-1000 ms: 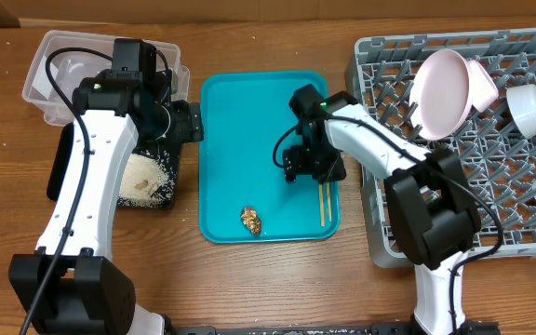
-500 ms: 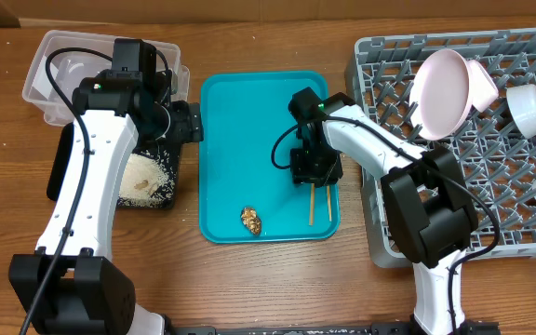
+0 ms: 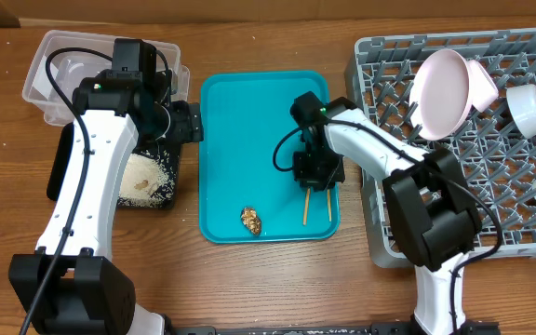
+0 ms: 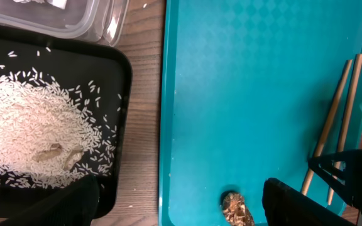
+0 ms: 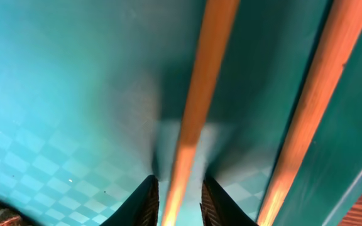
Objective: Sort waste into correct bins and load items into the dishwasher
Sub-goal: 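Carry the chopstick right and drop it into the dish rack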
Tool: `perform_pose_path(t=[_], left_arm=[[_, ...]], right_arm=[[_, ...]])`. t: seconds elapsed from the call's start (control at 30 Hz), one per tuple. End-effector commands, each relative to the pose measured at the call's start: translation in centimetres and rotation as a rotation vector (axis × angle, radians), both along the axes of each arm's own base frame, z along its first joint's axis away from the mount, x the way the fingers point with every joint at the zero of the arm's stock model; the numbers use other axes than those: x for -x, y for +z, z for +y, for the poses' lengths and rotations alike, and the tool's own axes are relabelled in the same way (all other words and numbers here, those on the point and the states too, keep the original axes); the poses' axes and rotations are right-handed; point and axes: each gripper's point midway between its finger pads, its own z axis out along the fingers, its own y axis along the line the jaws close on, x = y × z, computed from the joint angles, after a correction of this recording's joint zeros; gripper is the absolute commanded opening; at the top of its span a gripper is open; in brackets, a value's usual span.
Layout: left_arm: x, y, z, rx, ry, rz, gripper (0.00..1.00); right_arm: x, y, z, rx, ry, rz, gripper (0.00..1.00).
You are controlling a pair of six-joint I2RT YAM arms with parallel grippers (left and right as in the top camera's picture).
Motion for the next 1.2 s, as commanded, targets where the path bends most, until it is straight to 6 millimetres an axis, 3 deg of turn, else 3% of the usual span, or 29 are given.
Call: perform_pose_path(t=[0.0,0.37,0.43,0.63,0.77,0.93,1.17], left_arm=[[-0.4,0.1,-0.1,-0.006,-0.003,-0.005,0.85],[-0.4,0.1,-0.1,-0.006,-0.003,-0.005,0.85],[-0.3,0.1,-0.1,-0.006,-0.003,-0.005,0.85],[-0.3,0.1,-0.1,-0.006,-0.003,-0.004,0.85],[-0.2,0.1,-0.1,-0.006,-0.003,0.000,0.85],[-0.3,0.1,-0.1,-0.006,-0.003,-0.001,0.85],[-0.3,0.1,-0.1,-0.006,-0.003,-0.002,0.85]], right_arm=[[2.1,-2.9,-1.2,0.062,-0.003,0.069,0.23],[2.0,-2.9,-1.6,0.091,-0.041,0.069,0.11],[2.0,-2.9,-1.6,0.091,-0.041,0.070,0.05],[1.8,-2.6,-1.6,0.094,-0.039,0.060,0.04],[0.1,0.0,-2.0,0.120,-0.025,-0.006,0.04],[-2.3,5.8,-1.6,0.062,0.076,-0.137,0.04],[-4.6,13.7,-6.0,0.072,0.080,-0.325,0.04]])
